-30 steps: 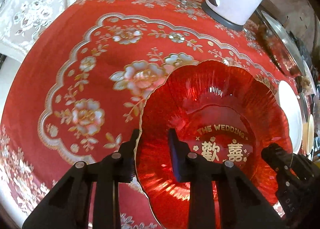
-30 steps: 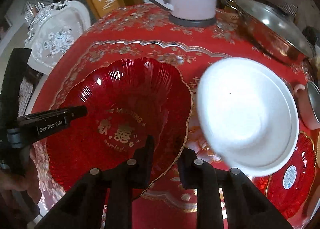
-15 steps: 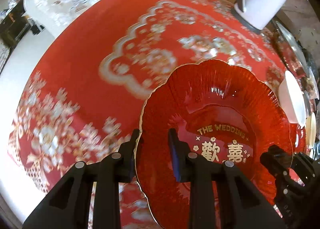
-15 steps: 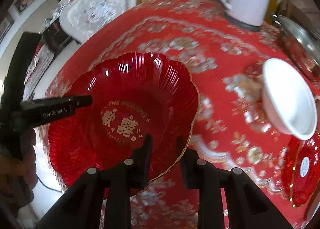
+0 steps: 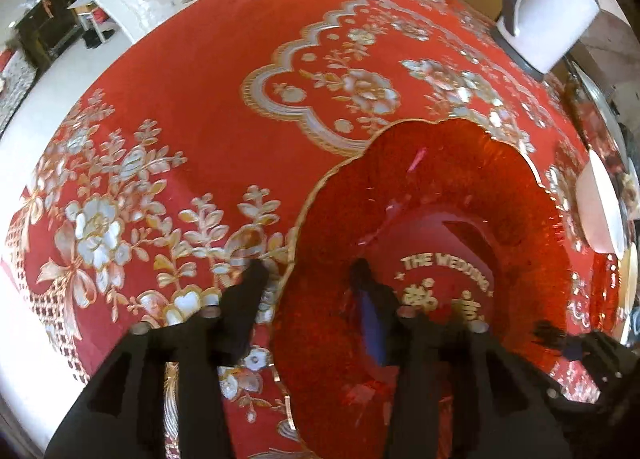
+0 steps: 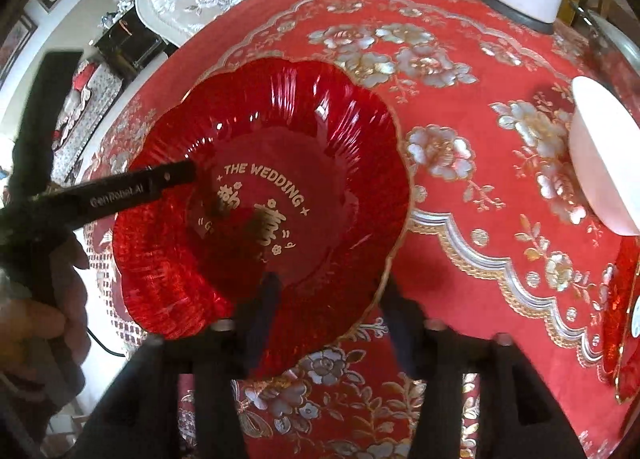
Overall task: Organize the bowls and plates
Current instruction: 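Lift the red plate, carry it toward the tablecloth edge, release it, then move the left tool to the red glass plate with the sticker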
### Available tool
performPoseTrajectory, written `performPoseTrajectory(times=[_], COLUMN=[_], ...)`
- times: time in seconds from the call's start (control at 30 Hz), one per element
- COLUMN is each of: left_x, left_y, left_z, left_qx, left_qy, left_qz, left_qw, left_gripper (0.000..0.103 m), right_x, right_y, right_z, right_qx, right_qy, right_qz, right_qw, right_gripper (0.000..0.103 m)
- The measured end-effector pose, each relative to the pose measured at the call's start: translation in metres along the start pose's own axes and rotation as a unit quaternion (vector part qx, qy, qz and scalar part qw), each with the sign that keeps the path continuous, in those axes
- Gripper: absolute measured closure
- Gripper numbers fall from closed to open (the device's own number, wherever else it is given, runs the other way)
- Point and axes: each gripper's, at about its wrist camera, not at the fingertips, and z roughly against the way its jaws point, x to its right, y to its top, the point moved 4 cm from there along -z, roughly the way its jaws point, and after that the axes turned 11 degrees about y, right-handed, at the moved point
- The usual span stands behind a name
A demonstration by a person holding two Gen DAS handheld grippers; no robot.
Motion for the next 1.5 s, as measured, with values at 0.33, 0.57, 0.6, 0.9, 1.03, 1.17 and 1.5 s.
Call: performPoseTrajectory(times=[0.33,0.57,0.6,0.9,1.03,1.17,1.5], left_x=[-0.004,0.036,0.045,0.114,0.15,0.196,0.3], left_y=[0.01,0.02,0.02,0.016,0.006,-0.01,-0.044], left_z=[0.035,0.06,0.064,0.083,0.091,0.101,0.114], left_qx=[0.065,0.091,0.093,0.1,0.093,0.086,0.045], left_qy=[0.055,0.037,0.032,-0.008,-0.038,-0.068,-0.141], left_qz=[-0.014,-0.049,-0.056,-0.109,-0.132,-0.166,-0.224], left_qw=[0.9963,0.994,0.9935,0.989,0.9862,0.98,0.9633], left_gripper=[0.03,0.03,0.03,0.03,0.03,0.03,0.03], right_x=[0.025,0.042,0.045,0.087,0.113,0.149,0.242], right_y=[-0.005,-0.011,-0.014,-0.029,-0.042,-0.06,-0.114], right_z=[0.028,0.049,0.054,0.088,0.108,0.13,0.186], right_qx=[0.023,0.04,0.045,0.075,0.094,0.115,0.154], right_qy=[-0.011,-0.014,-0.016,-0.025,-0.037,-0.055,-0.118], right_qz=[-0.036,-0.054,-0.058,-0.11,-0.142,-0.184,-0.28], right_qw=[0.999,0.998,0.997,0.991,0.985,0.975,0.94], right_gripper=[0.035,0.035,0.034,0.034,0.034,0.031,0.028])
